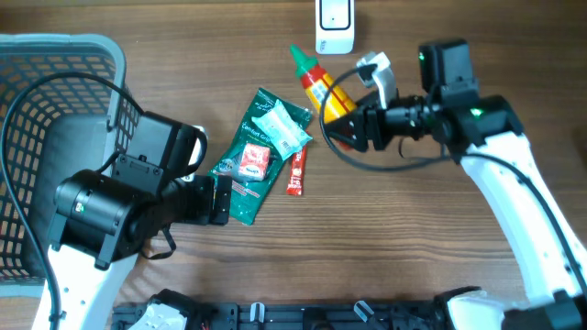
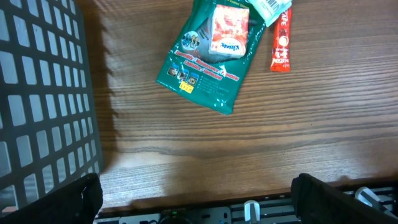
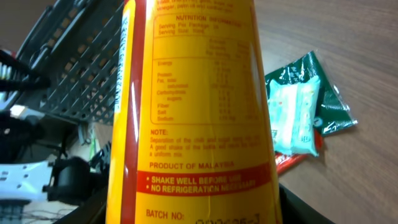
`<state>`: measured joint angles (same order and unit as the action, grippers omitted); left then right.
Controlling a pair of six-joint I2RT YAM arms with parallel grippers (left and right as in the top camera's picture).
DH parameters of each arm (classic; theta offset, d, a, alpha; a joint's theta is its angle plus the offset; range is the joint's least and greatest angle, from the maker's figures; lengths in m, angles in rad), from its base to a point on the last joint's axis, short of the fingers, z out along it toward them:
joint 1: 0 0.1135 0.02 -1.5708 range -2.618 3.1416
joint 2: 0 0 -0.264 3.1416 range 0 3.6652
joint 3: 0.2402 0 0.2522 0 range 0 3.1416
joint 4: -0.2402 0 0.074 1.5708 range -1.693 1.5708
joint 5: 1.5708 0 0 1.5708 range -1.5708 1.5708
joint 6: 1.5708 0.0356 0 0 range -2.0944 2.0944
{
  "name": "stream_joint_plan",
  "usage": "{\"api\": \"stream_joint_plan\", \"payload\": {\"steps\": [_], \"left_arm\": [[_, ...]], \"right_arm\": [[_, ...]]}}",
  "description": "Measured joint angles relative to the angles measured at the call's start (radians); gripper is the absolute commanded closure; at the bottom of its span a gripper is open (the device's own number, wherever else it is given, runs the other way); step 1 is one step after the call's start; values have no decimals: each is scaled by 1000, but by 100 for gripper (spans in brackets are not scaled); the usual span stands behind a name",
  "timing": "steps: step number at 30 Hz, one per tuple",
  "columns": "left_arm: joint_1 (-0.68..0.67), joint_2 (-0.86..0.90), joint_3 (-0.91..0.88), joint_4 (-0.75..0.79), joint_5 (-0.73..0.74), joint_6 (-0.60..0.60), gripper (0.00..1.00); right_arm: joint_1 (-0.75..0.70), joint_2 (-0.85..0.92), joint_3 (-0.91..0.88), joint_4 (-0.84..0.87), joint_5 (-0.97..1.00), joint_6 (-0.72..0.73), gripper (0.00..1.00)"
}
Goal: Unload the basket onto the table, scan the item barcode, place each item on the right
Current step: 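Lift the sauce bottle and hold its label at the scanner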
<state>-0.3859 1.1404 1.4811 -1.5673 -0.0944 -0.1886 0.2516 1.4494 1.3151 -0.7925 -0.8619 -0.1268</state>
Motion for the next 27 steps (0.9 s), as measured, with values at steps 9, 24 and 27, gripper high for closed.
{"api": "stream_joint_plan", "payload": {"steps": [9,24,27], "left_arm": [[0,0,0,0,0,0,0],[0,0,0,0,0,0,0],[0,0,0,0,0,0,0]], "right_arm": [[0,-33,0,88,254,-63,49],[0,190,0,512,714,-366,63],[0,263,0,603,787,-473,64]]}}
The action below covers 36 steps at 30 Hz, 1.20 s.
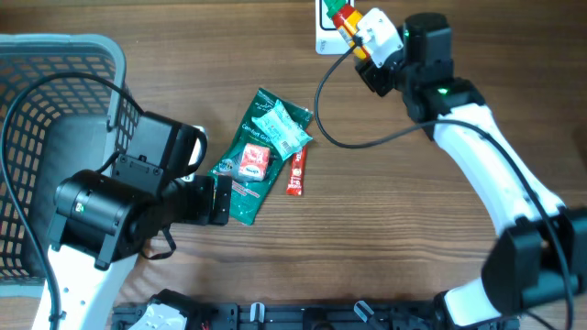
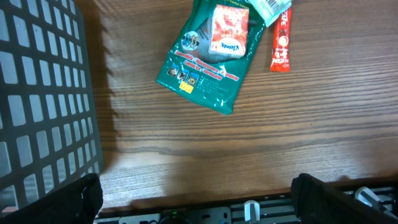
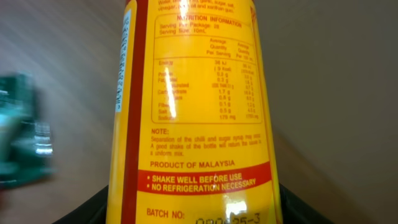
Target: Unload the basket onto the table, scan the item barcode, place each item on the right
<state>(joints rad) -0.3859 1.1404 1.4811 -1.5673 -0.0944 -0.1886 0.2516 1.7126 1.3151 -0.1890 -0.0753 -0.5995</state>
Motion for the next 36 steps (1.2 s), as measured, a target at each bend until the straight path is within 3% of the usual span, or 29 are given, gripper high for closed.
{"api": "stream_joint_plan", "payload": {"steps": [3,8,17,29,33,36], "left_arm": [[0,0,0,0,0,0,0],[0,0,0,0,0,0,0],[0,0,0,1,0,0,0],[0,0,0,0,0,0,0],[0,0,0,0,0,0,0],[0,0,0,0,0,0,0]], "right_arm": [[0,87,-1,137,58,-95,68],[0,224,-6,418,131,-192,62],[0,408,-4,713,178,-348,61],[0,563,211,647,200,-414,62],[0,563,219,642,222,-412,71],[0,563,223,624,258,-385,71]]}}
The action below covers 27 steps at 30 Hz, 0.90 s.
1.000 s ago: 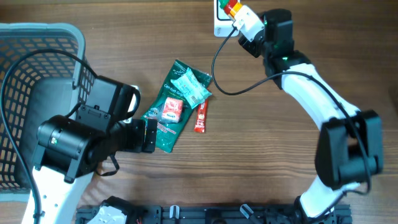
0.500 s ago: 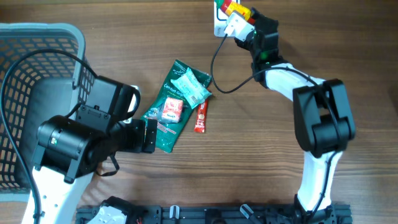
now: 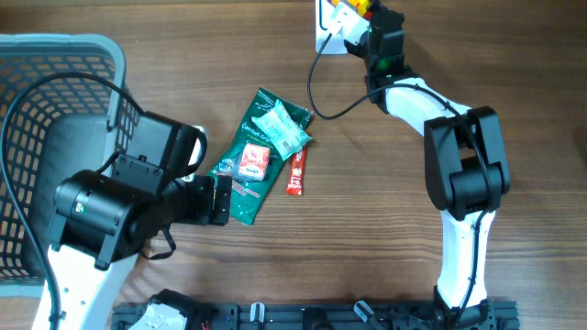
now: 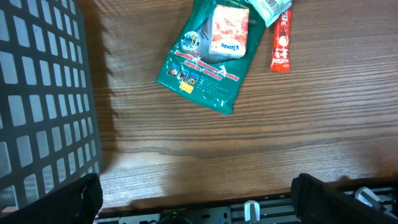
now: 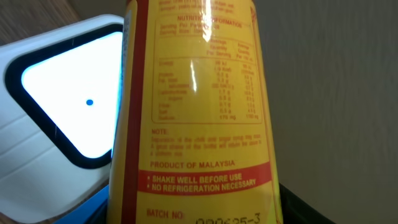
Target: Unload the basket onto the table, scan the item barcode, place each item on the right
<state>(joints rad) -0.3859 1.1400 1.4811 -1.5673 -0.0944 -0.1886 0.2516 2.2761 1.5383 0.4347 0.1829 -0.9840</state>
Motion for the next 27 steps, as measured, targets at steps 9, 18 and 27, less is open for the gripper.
{"api": "stream_joint_plan", "payload": {"steps": [9,18,27], "left_arm": [[0,0,0,0,0,0,0],[0,0,0,0,0,0,0],[0,0,0,0,0,0,0]], "right_arm": [[-85,-67,42,-273,82,114,66],[-536,-144,61,-664,79,286,61],[-815,-122,61,-713,-5,430,61]]}}
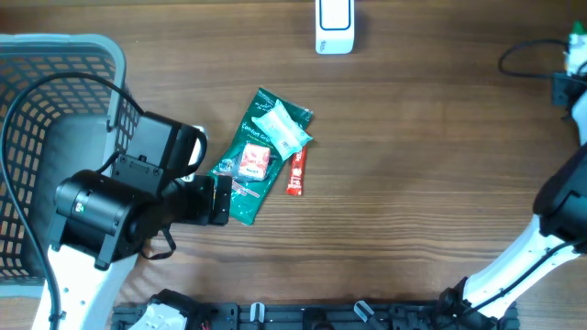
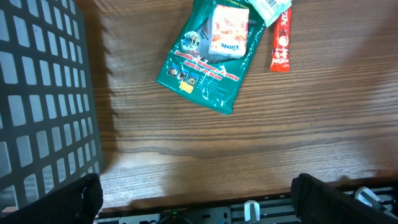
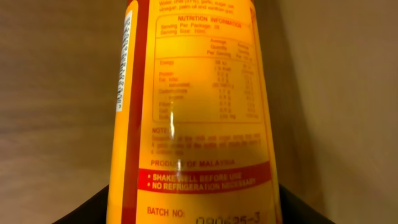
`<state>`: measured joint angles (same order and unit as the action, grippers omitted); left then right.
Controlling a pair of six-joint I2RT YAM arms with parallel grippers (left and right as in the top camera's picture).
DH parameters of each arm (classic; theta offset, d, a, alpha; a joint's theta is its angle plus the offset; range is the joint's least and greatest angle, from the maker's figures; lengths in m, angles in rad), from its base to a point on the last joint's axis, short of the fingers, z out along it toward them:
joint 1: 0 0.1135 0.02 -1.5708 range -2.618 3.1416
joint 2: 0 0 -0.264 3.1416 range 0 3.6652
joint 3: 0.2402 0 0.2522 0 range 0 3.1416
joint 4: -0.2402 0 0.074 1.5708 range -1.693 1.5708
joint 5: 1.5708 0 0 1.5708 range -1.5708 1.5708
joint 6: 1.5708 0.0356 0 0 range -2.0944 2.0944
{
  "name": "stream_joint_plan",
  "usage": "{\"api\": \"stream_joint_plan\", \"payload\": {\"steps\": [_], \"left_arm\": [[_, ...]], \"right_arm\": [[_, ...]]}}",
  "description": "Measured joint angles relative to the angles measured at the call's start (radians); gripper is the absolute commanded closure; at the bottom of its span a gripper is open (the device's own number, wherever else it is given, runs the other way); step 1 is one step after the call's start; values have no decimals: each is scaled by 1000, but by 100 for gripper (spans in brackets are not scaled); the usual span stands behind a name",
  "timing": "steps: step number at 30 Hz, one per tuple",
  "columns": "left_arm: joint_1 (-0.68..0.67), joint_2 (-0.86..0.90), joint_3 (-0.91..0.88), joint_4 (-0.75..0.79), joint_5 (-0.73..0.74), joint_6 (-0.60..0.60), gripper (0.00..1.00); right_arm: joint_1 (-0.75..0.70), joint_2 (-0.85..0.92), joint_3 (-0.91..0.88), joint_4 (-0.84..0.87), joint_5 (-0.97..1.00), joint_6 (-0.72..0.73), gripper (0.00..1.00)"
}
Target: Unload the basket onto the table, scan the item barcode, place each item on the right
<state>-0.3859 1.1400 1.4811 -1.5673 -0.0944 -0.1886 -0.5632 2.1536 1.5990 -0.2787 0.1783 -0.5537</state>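
Observation:
A yellow sauce bottle (image 3: 193,106) with a red band fills the right wrist view, label side toward the camera. My right gripper (image 3: 193,214) is shut on it, with dark fingers showing at both lower corners. In the overhead view only the right arm (image 1: 567,87) shows, at the far right edge, and the bottle is out of frame. The white scanner (image 1: 333,27) stands at the table's far edge. My left gripper (image 2: 199,208) is open and holds nothing, low over the table near the basket.
A green pouch (image 1: 248,170) lies mid-table with a small tissue pack (image 1: 254,161) and a white-green packet (image 1: 282,128) on it, and a red sachet (image 1: 296,172) beside it. A grey mesh basket (image 1: 55,55) stands at the left. A black cable (image 1: 527,57) loops at the right.
My right gripper, still holding the bottle, was at the scanner's lit window. It is now far off at the right edge of the table, over bare wood. The left arm has not moved.
My right gripper first held the bottle low, right of the pile of packets. Then the bottle was up near the scanner, then right in front of its lit window. Now the bottle is at the table's far right.

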Motion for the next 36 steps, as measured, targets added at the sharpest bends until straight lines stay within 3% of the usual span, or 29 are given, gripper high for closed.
{"api": "stream_joint_plan", "payload": {"steps": [3,7,11,17,22,30,36], "left_arm": [[0,0,0,0,0,0,0],[0,0,0,0,0,0,0],[0,0,0,0,0,0,0],[0,0,0,0,0,0,0],[0,0,0,0,0,0,0],[0,0,0,0,0,0,0],[0,0,0,0,0,0,0]], "right_arm": [[-37,42,0,-14,-14,68,56],[-90,90,-1,-30,-40,162,34],[-124,92,-1,-36,-26,233,0],[-105,68,6,-109,-35,388,0],[-16,-97,14,-128,-75,522,0],[316,-498,79,-336,-299,746,0],[581,-500,63,-474,-561,746,0]]}}
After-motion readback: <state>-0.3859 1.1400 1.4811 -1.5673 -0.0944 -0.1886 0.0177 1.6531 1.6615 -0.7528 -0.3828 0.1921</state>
